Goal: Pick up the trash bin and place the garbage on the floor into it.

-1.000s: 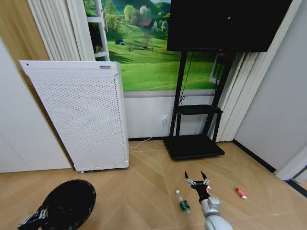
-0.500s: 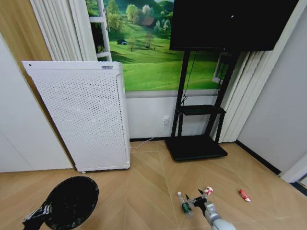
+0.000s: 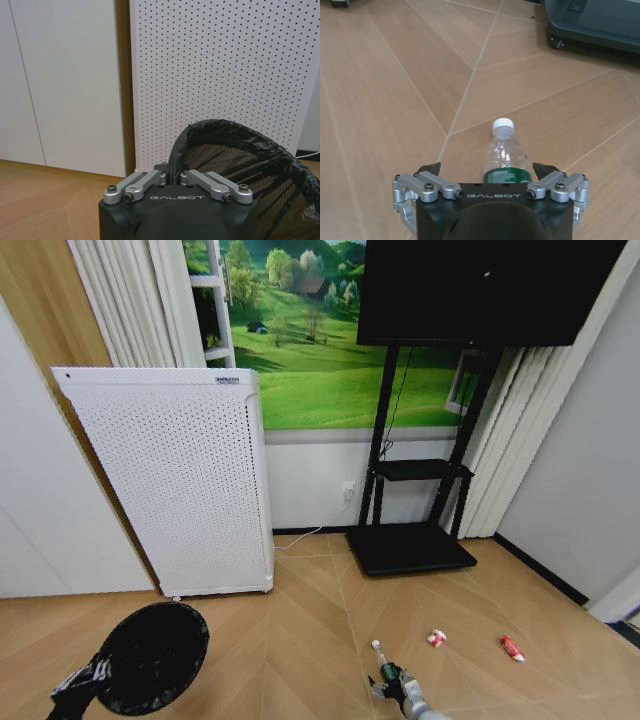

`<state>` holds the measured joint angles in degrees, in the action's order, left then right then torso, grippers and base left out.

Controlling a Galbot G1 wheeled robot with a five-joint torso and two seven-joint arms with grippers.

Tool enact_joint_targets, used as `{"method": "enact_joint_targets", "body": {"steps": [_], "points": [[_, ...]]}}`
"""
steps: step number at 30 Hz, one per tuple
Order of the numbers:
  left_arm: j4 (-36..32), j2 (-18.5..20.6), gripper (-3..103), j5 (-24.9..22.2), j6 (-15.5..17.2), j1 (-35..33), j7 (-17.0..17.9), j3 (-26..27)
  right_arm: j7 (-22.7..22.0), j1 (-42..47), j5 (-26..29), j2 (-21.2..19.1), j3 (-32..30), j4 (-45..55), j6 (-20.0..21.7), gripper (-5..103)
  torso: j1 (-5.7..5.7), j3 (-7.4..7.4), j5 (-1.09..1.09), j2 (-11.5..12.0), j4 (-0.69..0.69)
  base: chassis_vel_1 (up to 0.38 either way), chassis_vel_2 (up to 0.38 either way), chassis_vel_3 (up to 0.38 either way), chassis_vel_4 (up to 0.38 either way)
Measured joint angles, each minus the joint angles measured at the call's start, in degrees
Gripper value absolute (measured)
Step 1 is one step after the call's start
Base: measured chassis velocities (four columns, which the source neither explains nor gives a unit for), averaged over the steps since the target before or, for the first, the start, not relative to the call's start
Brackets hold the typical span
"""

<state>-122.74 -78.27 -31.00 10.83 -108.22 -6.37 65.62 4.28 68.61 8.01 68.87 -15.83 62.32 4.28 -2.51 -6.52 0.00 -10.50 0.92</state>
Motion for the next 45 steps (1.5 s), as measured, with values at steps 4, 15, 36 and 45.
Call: {"method": "enact_joint_targets", "body": {"steps": [4, 15, 36, 45], "points": [[-0.24, -0.11, 6, -0.04, 0.00, 0.06, -0.05, -0.10, -0.31, -2.08, -0.88, -0.05, -0.51, -3.35, -0.72, 100, 0.00, 0.00, -0.01, 0.00, 0.00, 0.000, 0.000, 0.000, 0.000], [-0.29, -0.44, 6, 0.05, -0.03, 0.08, -0.05, 0.02, -0.27, -3.28, -3.71, 0.66, -0.88, -8.98, -1.58, 103, 0.00, 0.00, 0.00, 0.00, 0.02, 0.000, 0.000, 0.000, 0.000], [0.87, 0.05, 6, -0.46, -0.26, 1.41, 0.58, -0.40, -1.02, -1.64, -1.99, -0.39, -1.10, -6.60, -0.69, 32, 0.00, 0.00, 0.00, 0.00, 0.02, 0.000, 0.000, 0.000, 0.000], [1.91, 4.34, 6, -6.83, 0.80, 3.53, 2.60, -4.02, -0.02, 4.85, 8.21, -4.45, -4.40, 10.60, -4.11, 21, 0.01, 0.00, -0.04, 0.00, -0.01, 0.000, 0.000, 0.000, 0.000]]}}
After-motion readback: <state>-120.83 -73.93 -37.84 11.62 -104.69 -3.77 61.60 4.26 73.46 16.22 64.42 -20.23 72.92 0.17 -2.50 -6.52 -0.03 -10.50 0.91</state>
